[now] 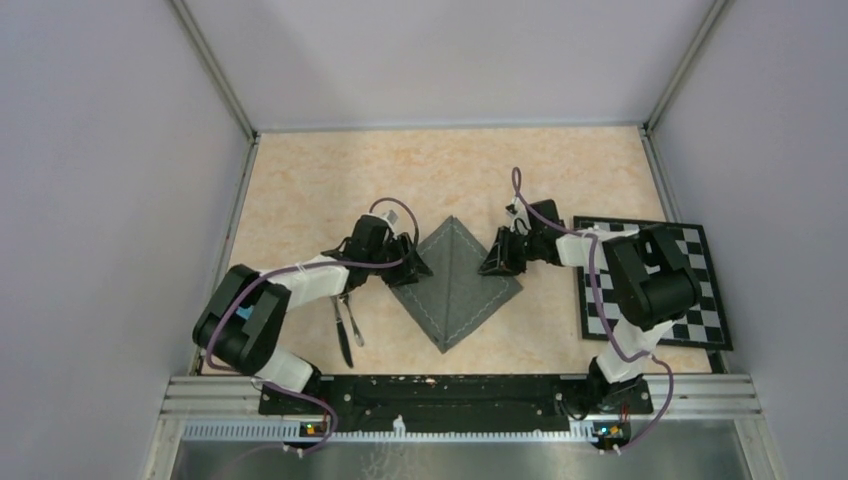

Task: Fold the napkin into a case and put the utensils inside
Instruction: Move the upper triangle-folded napkin to the center of the board, then pick up the upper triangle-folded napkin from the center of the board.

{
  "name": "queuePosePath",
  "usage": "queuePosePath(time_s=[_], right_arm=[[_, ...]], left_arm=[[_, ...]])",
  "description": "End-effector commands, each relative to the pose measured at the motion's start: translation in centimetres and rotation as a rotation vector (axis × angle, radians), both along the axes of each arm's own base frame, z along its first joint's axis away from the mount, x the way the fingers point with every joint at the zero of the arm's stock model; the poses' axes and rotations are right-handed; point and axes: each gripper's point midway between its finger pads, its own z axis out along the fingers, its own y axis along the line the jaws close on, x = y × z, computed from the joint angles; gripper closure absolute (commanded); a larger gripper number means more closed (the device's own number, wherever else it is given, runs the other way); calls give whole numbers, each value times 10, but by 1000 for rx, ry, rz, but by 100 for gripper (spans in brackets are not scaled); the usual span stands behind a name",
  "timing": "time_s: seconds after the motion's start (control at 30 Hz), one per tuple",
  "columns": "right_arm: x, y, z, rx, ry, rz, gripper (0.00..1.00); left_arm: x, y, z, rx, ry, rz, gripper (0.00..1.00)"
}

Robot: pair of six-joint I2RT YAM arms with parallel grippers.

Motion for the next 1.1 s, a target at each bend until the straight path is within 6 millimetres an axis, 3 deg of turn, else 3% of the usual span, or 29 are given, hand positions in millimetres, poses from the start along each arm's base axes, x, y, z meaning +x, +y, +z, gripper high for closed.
queuePosePath(time_s=[0.0, 0.1, 0.17, 0.23, 0.37, 0.47, 0.6, 0.77, 0.87, 1.07], right_arm=[[45, -6, -12, -133, -102, -49, 73], [50, -11, 23, -238, -215, 18, 60], [37, -10, 47, -383, -326, 101, 46], [11, 4, 68, -467, -425, 201, 38], [-63, 45, 88, -524, -614, 463, 20], [-103, 67, 88, -539, -722, 635, 21], [-125, 78, 75, -598, -725, 780, 33], [-131, 88, 50, -671, -705, 851, 46], [-126, 88, 42, -725, -719, 879, 48], [-126, 95, 42, -742, -726, 875, 60]], left_arm=[[25, 6, 62, -1, -183, -23, 42], [21, 16, 92, -7, -242, -12, 35], [13, 23, 104, -16, -271, -1, 31], [5, 33, 110, -16, -286, 30, 28], [-7, 62, 104, 18, -291, 155, 19], [-15, 79, 100, 24, -289, 214, 15], [-24, 90, 95, 24, -285, 245, 13], [-31, 99, 84, 32, -262, 266, 11], [-33, 100, 78, 25, -249, 263, 11], [-32, 102, 75, 18, -250, 264, 11]])
